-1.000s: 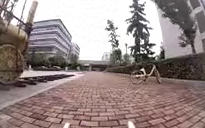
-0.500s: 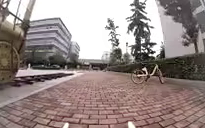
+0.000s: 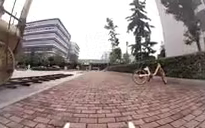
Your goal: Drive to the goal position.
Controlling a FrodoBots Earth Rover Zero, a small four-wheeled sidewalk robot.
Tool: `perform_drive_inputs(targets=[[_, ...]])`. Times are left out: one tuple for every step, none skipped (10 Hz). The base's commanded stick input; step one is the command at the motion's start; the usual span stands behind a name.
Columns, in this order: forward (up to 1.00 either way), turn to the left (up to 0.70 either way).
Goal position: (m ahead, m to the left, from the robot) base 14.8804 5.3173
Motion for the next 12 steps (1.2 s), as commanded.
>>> perform_drive_inputs(targets=[[0.45, 0.0], [0.45, 0.0], [0.45, 0.0], [0.45, 0.0], [0.45, 0.0], [0.45, 0.0], [0.45, 0.0], [0.45, 0.0], [0.45, 0.0], [0.45, 0.0], [0.45, 0.0], [0.45, 0.0]])
